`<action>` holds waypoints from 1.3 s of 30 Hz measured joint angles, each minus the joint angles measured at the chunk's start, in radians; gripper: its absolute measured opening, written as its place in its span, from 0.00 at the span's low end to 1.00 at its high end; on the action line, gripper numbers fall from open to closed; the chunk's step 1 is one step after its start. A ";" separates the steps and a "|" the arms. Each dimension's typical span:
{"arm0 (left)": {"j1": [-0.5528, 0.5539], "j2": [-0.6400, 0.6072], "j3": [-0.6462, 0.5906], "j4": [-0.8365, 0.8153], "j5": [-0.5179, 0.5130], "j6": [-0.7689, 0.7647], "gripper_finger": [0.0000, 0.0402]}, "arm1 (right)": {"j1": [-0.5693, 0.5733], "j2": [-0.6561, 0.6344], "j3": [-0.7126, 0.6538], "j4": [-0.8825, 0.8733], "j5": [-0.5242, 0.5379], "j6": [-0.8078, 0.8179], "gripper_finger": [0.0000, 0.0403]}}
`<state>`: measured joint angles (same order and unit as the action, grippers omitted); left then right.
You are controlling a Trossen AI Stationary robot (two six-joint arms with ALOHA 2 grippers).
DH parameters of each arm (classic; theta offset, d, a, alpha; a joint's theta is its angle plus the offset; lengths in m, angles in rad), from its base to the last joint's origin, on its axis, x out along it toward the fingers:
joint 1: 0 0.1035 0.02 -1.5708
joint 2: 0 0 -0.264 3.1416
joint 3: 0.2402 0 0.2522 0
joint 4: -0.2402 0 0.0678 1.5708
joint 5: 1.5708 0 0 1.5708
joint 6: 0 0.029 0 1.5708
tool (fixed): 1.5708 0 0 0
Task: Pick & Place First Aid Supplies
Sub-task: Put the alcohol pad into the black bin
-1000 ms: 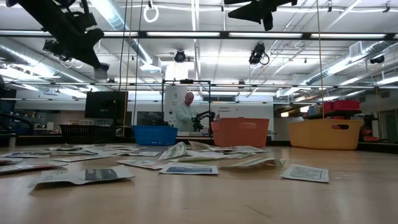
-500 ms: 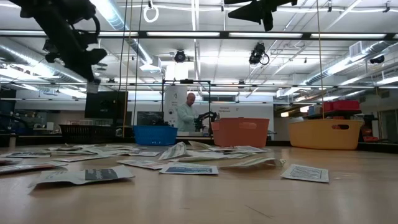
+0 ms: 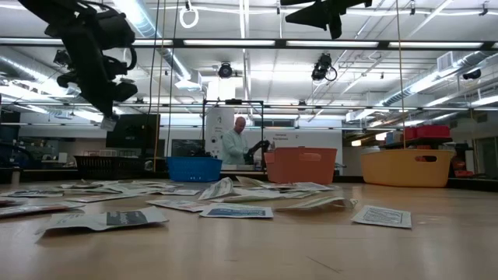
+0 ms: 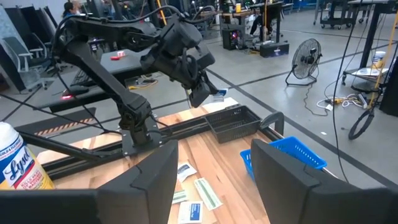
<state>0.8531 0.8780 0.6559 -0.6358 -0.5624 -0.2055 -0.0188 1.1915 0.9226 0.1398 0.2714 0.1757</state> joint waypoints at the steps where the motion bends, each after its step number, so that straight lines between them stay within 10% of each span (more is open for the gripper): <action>1: 0.000 0.007 0.000 -0.001 -0.011 -0.003 0.00 | 0.000 0.000 0.000 0.000 0.000 0.000 0.50; 39: -0.014 0.116 -0.142 0.184 -0.117 -0.120 0.00 | 0.000 0.000 0.000 0.001 0.034 0.000 0.50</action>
<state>0.8393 0.9942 0.5140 -0.4519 -0.6798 -0.3251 -0.0189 1.1915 0.9226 0.1405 0.3054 0.1753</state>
